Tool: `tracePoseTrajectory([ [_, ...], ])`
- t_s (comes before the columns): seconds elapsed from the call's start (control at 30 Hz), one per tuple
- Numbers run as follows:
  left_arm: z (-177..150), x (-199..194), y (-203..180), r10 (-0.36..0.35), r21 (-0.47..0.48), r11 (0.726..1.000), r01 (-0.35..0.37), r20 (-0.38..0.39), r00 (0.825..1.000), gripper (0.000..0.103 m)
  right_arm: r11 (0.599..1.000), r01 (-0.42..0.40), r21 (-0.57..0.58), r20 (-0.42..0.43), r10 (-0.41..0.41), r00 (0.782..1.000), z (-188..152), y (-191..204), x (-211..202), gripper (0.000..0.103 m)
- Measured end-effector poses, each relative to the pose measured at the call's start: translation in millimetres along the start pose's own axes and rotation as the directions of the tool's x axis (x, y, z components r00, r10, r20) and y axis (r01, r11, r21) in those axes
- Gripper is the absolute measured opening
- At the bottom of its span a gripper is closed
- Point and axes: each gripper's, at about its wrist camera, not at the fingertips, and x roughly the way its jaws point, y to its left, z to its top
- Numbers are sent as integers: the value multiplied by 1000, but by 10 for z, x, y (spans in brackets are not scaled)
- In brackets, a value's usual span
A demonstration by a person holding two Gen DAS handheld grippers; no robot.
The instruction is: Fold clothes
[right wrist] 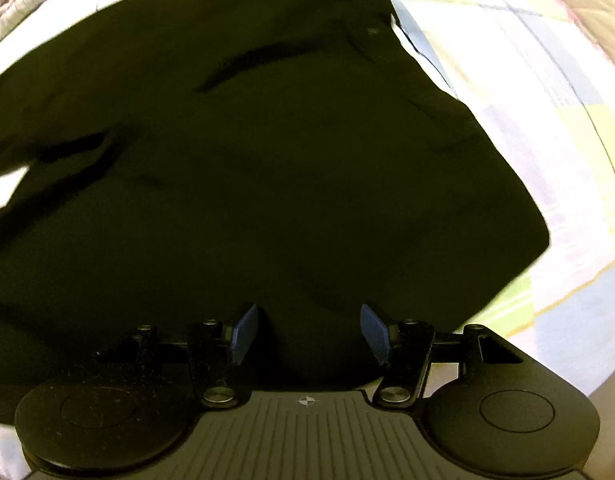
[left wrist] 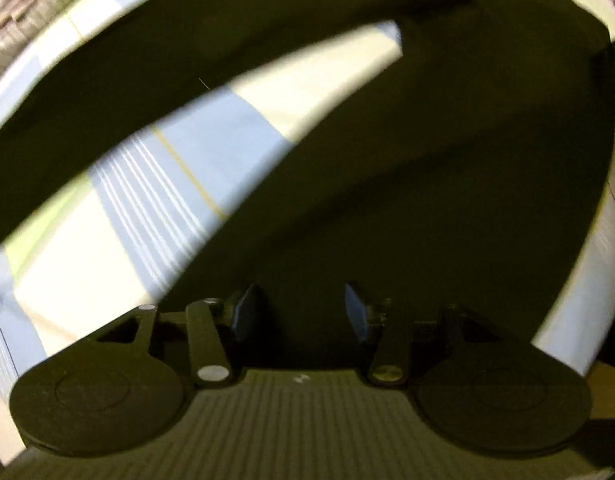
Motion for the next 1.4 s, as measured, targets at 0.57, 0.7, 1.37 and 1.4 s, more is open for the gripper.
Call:
tracePoseTrajectory([
  [0.57, -772, -181, -601, 3, -196, 980, -37, -174, 985, 54, 944, -198, -264, -111, 175, 978, 138, 312, 24, 77],
  [0.7, -954, -457, -497, 28, -218, 974, -61, -155, 988, 60, 959, -151, -239, -94, 132, 987, -24, 468, -193, 77],
  [1.37, -1233, -1724, -356, 195, -507, 847, -159, 18, 981, 75, 936, -23, -352, 106, 64, 992, -823, 1439, -1862, 78],
  [1.4, -1255, -1785, -448, 206, -521, 837, -167, 18, 978, 75, 929, -26, -369, 109, 71, 992, -854, 1444, -1852, 78],
])
